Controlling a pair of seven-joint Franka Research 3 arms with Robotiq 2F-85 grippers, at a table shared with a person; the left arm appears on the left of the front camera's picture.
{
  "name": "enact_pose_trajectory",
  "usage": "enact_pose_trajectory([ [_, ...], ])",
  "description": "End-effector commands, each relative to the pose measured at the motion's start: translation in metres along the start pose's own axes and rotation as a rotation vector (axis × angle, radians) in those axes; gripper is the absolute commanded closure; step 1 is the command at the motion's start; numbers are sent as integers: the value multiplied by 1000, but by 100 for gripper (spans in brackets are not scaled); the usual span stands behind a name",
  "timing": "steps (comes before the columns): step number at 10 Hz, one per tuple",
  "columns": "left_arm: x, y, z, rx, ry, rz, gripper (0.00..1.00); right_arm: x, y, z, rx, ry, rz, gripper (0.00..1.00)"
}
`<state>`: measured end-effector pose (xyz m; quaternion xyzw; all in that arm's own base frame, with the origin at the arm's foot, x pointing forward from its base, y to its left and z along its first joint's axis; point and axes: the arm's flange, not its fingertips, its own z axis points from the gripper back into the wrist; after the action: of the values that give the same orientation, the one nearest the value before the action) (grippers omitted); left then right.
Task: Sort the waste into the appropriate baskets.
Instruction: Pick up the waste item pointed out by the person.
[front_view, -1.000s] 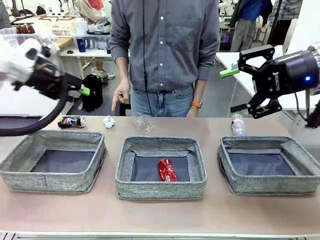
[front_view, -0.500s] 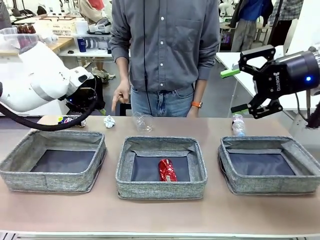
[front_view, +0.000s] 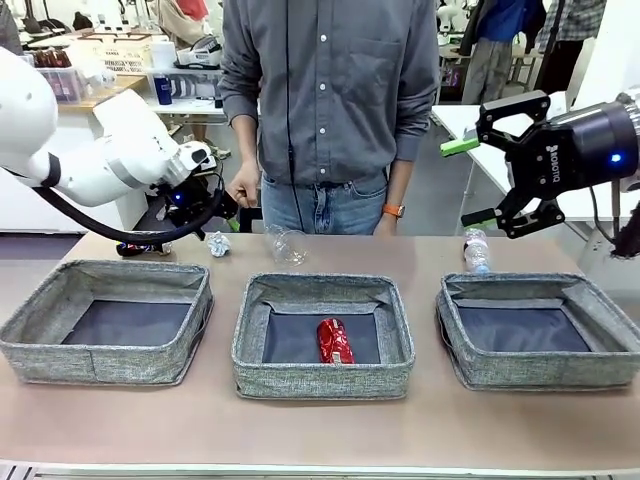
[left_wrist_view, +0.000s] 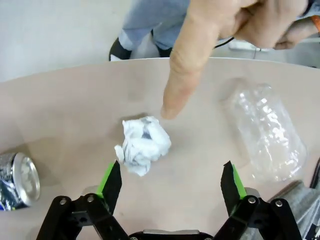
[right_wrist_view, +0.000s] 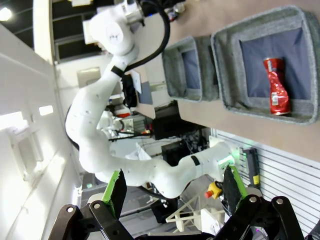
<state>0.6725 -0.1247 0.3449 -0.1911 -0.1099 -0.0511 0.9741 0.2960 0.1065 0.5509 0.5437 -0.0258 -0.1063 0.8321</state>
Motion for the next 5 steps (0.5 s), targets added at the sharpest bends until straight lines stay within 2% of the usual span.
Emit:
enact_pose_trajectory([
  [1, 17, 4, -9, 45, 32, 27, 0, 1, 1, -2, 30, 2, 22, 0],
  [3, 22, 12, -20, 91, 42, 37, 0, 1, 1, -2, 30, 2, 22, 0],
  [5, 23, 12, -26, 60, 79, 42, 0, 1, 1, -2, 30, 2, 22, 0],
])
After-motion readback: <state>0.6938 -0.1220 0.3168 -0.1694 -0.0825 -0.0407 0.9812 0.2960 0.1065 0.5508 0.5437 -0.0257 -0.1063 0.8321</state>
